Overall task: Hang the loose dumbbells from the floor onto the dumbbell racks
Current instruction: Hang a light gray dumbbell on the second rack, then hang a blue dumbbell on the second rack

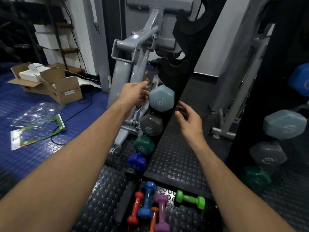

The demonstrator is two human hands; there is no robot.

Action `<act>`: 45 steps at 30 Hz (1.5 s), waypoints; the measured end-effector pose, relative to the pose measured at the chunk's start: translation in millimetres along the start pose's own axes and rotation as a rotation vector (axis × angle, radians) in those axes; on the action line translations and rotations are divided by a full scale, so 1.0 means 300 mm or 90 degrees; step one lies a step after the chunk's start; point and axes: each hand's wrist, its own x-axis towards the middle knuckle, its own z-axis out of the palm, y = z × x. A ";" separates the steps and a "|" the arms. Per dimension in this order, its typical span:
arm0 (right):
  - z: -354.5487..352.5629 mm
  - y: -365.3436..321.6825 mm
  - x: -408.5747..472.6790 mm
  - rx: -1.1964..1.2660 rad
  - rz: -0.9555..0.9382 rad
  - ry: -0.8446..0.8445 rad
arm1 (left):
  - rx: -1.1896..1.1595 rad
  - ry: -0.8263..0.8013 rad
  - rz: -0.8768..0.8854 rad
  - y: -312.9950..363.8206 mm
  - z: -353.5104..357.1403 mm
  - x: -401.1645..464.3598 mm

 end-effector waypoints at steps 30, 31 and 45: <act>0.491 1.069 -0.430 -0.334 0.286 -0.462 | 0.523 -0.113 -0.532 -1.515 0.157 -0.399; 0.515 1.087 -0.425 -0.331 0.275 -0.471 | 0.563 -0.126 -0.528 -1.540 0.163 -0.405; 0.536 1.225 -0.458 -0.332 0.248 -0.453 | 0.657 -0.196 -0.459 -1.609 0.161 -0.409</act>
